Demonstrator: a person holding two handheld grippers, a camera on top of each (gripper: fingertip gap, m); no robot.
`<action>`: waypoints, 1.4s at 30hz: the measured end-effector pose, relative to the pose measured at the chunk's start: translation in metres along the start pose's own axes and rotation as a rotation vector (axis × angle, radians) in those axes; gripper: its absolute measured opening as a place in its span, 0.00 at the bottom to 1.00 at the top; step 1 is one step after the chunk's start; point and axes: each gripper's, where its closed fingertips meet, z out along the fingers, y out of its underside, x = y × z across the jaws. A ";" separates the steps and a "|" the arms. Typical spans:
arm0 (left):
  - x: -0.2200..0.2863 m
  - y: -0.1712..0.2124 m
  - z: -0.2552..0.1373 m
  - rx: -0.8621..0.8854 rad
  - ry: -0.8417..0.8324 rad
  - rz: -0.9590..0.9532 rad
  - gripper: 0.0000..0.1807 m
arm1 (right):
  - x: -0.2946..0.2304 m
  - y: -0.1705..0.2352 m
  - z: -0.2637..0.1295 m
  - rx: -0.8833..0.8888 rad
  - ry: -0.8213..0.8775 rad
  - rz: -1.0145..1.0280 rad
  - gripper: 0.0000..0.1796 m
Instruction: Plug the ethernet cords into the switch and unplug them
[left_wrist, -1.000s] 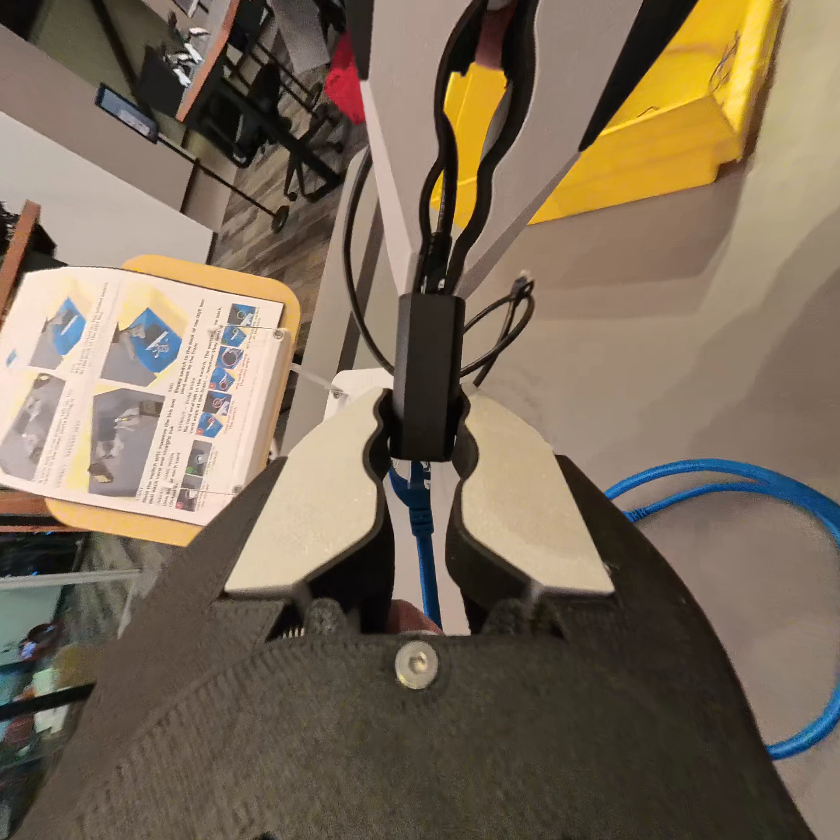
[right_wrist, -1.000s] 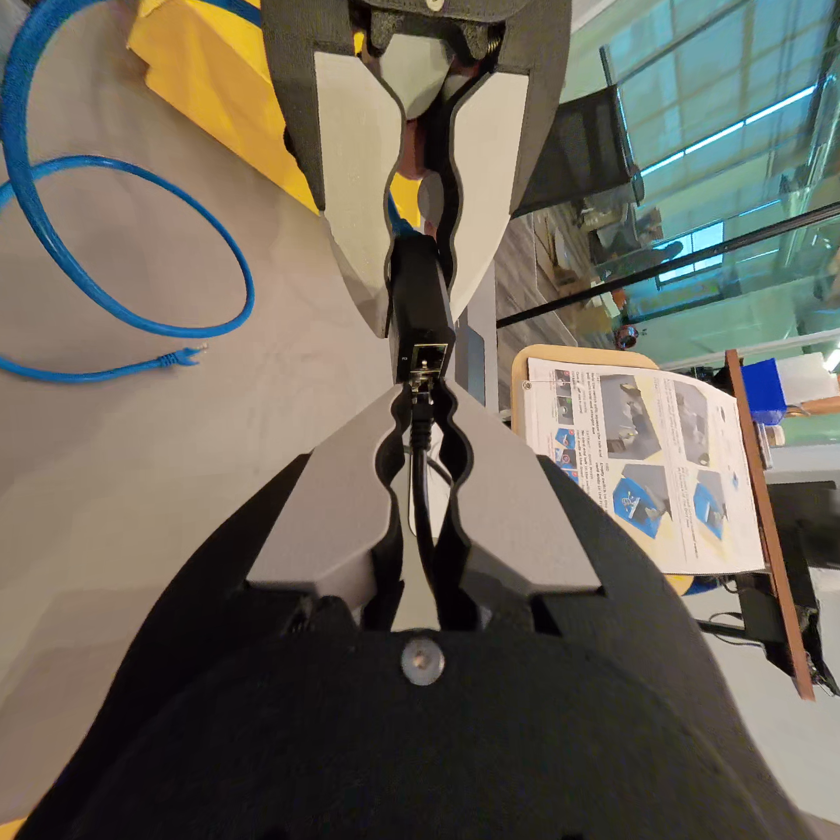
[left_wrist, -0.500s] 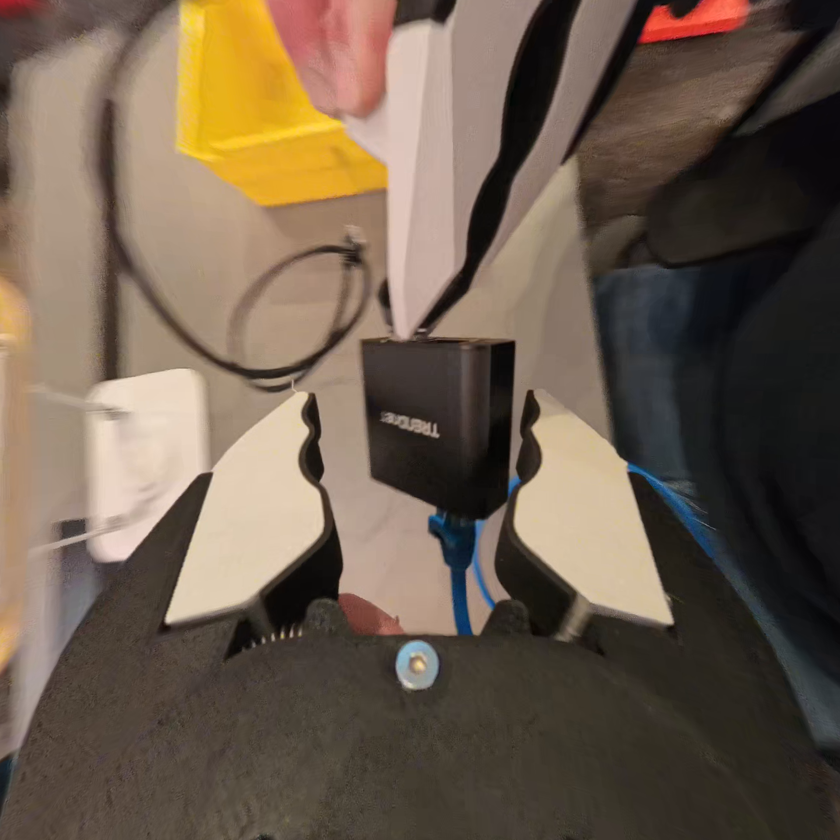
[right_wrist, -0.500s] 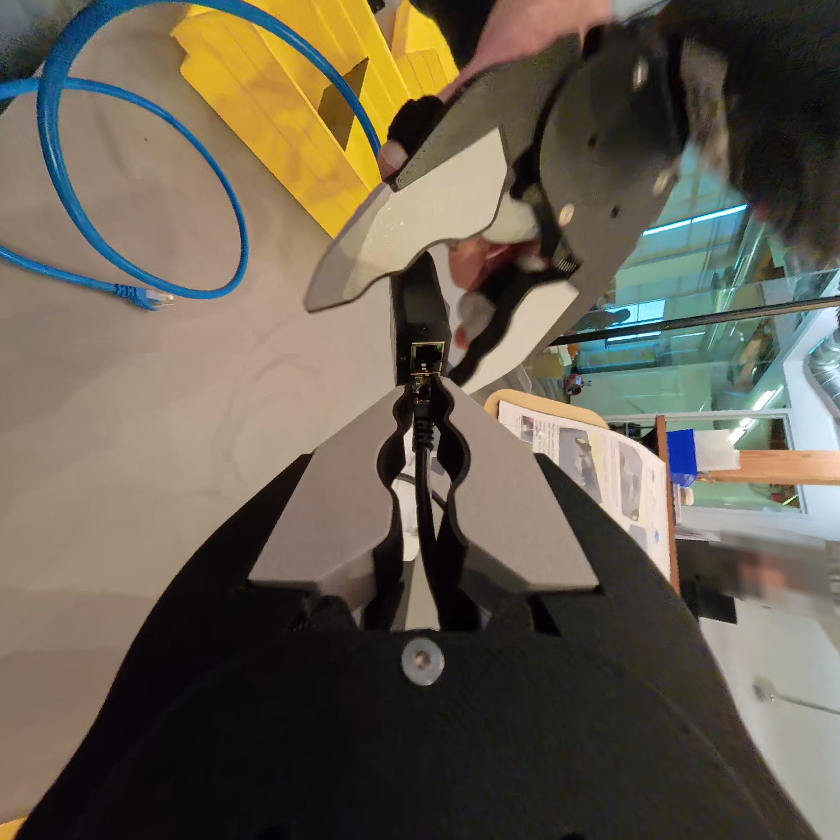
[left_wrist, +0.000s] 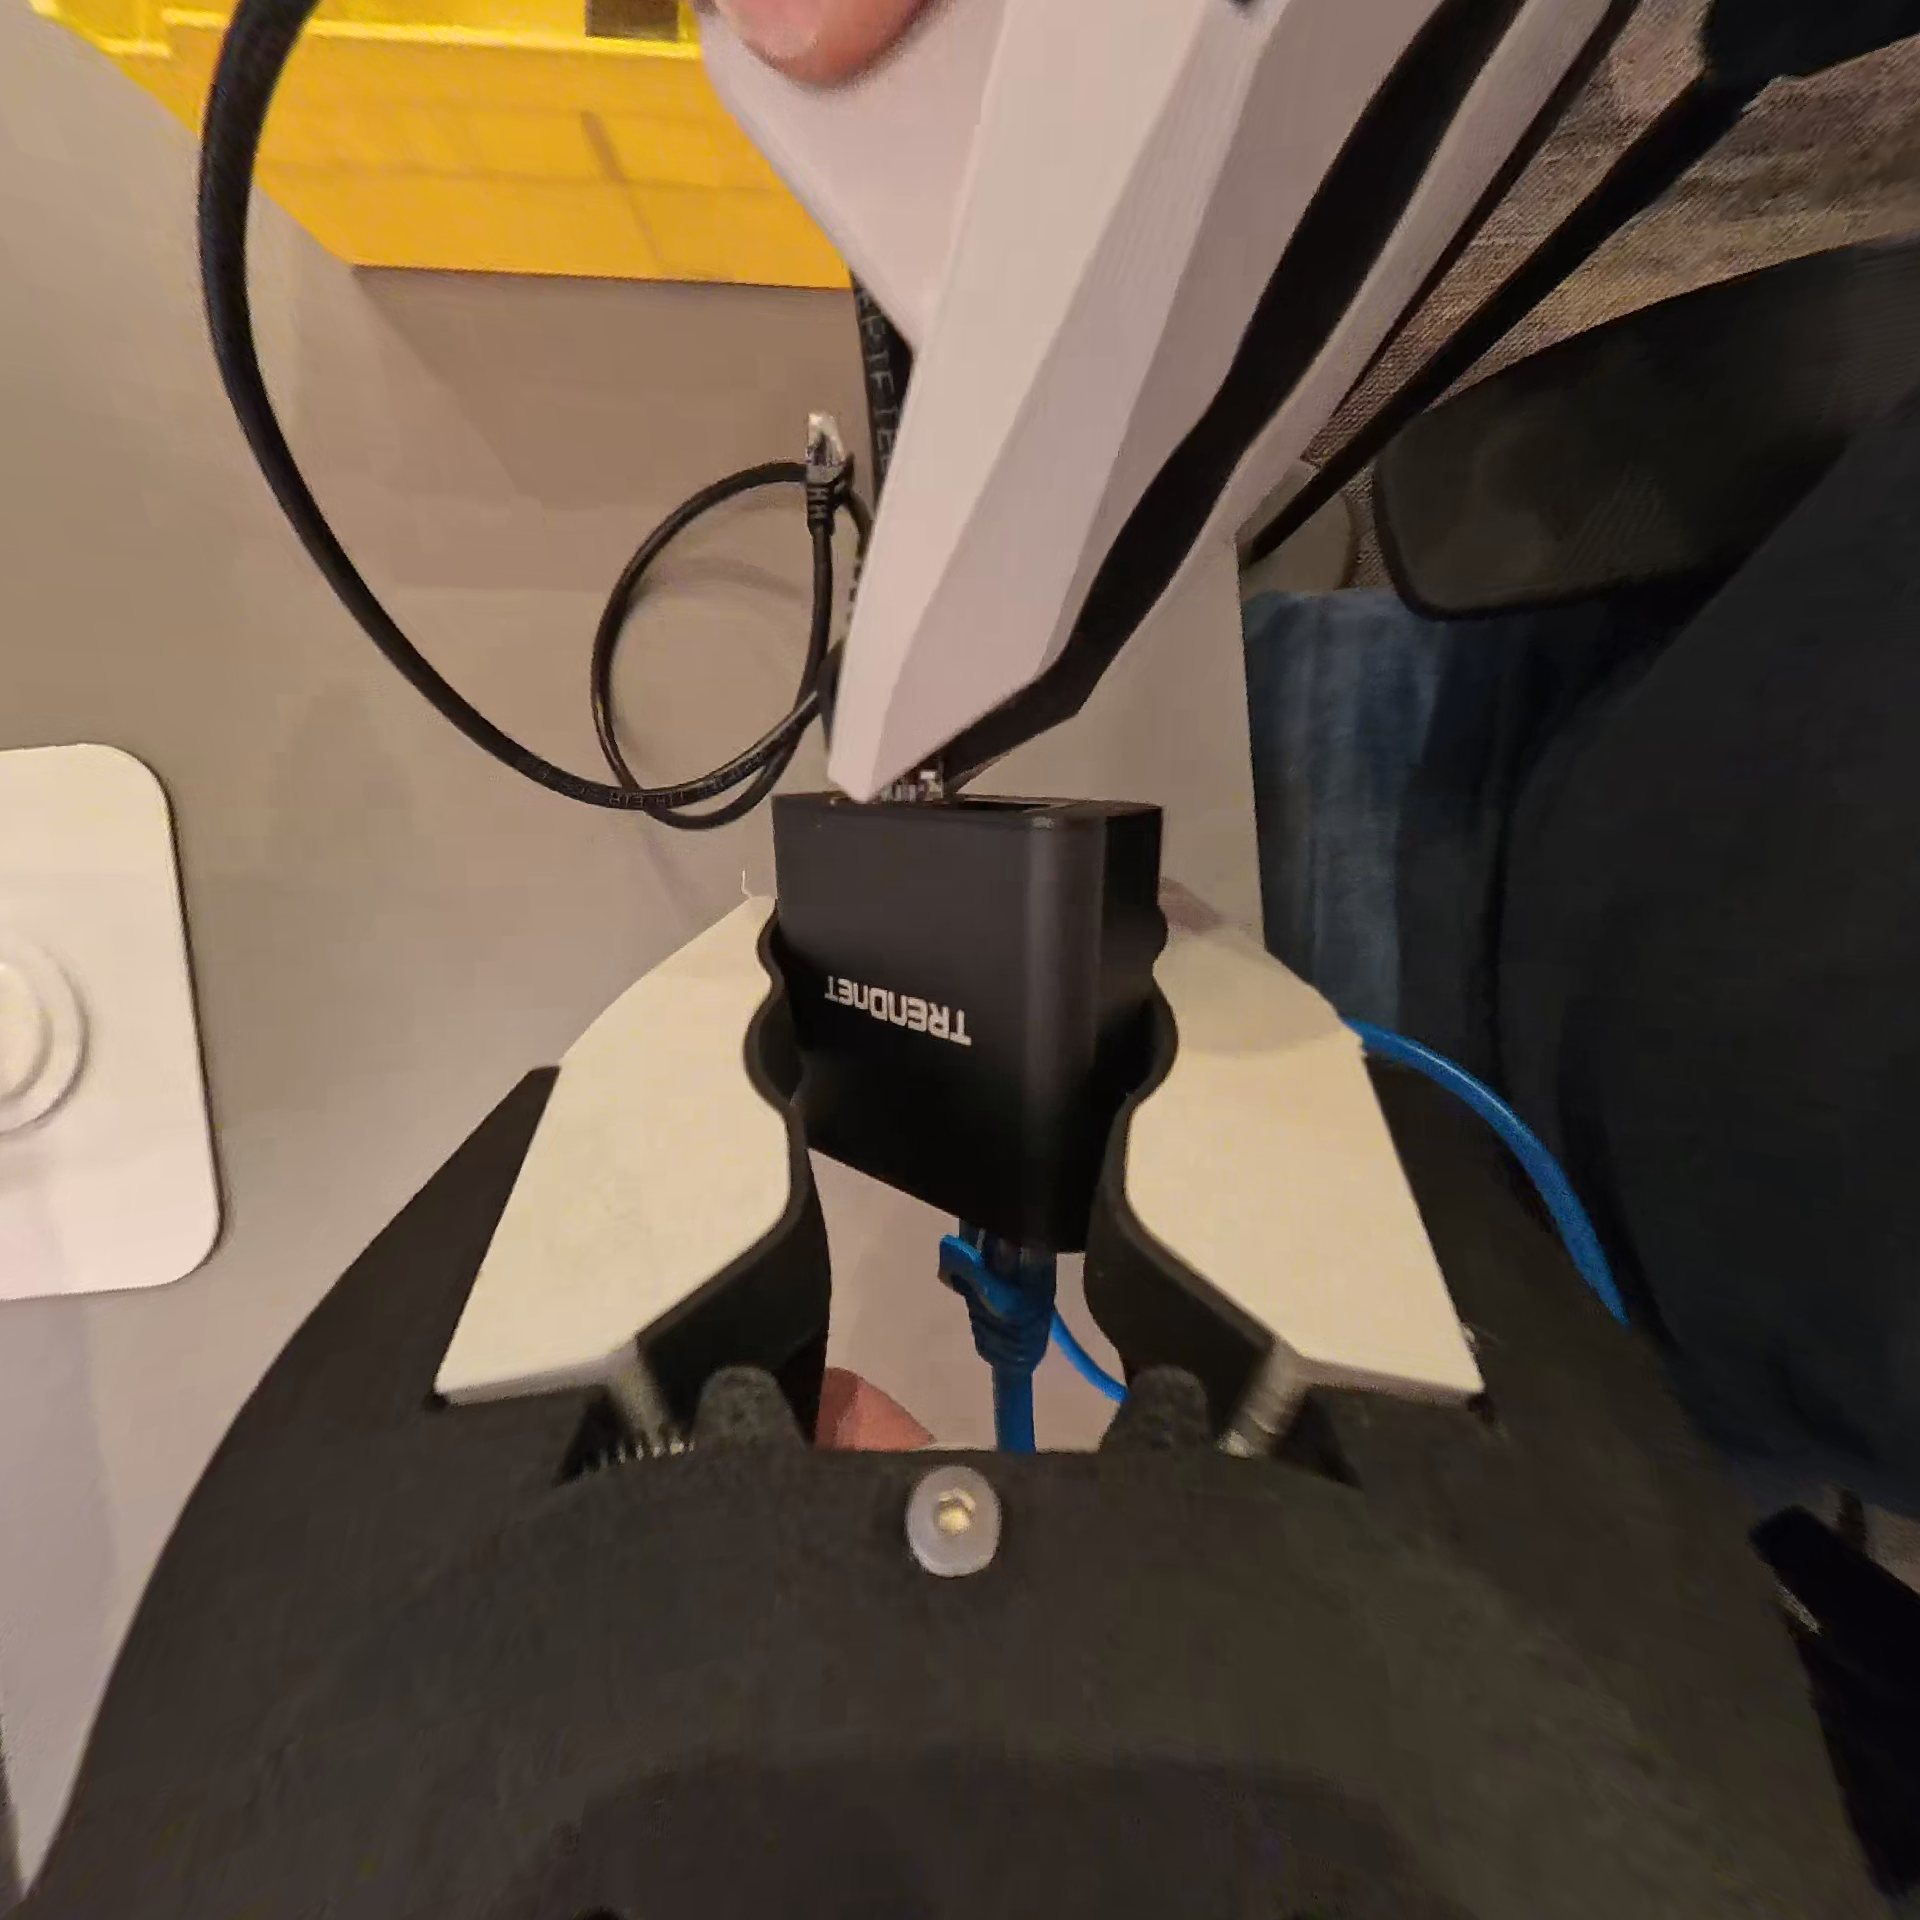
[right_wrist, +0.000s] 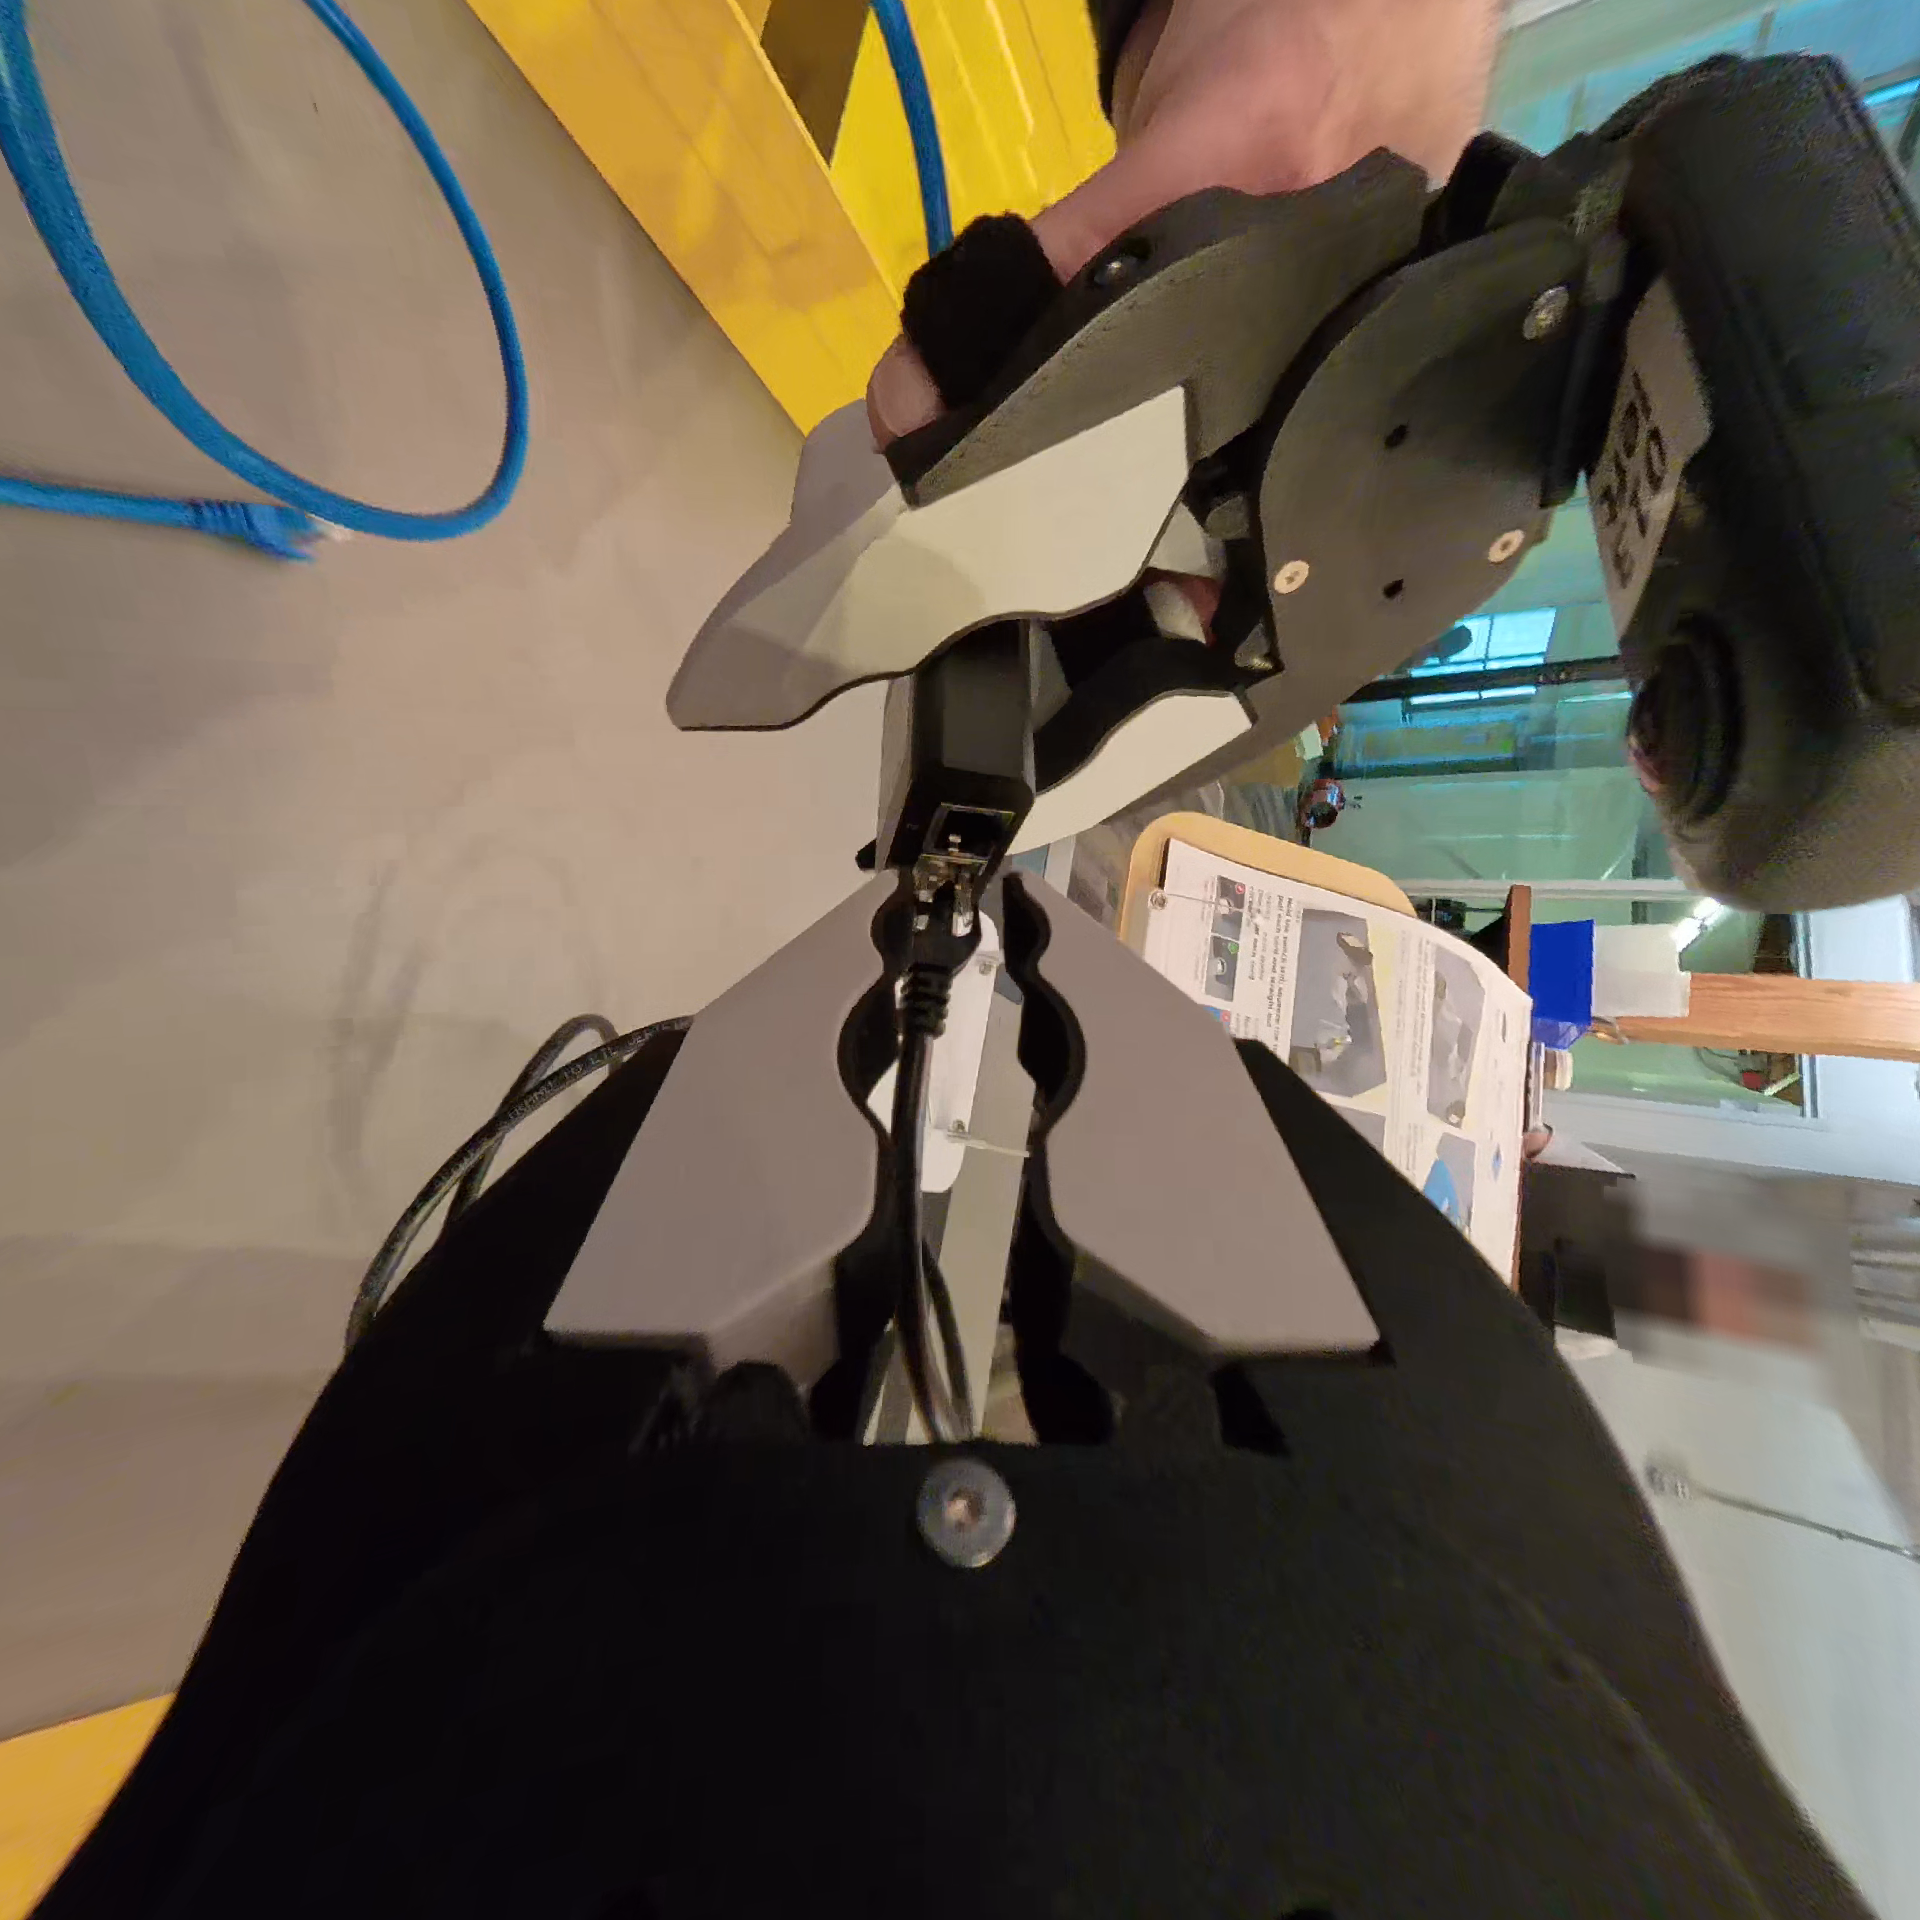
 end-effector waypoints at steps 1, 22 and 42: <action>-0.002 -0.001 0.000 0.003 -0.009 -0.007 0.34 | 0.002 0.002 0.000 -0.012 0.009 0.011 0.09; -0.033 0.002 -0.008 -0.060 -0.263 -0.004 0.33 | 0.000 0.030 0.008 -0.219 0.016 0.072 0.03; -0.072 0.058 -0.061 -0.003 -0.609 -0.047 0.33 | 0.081 0.097 -0.140 -0.331 0.359 0.362 0.04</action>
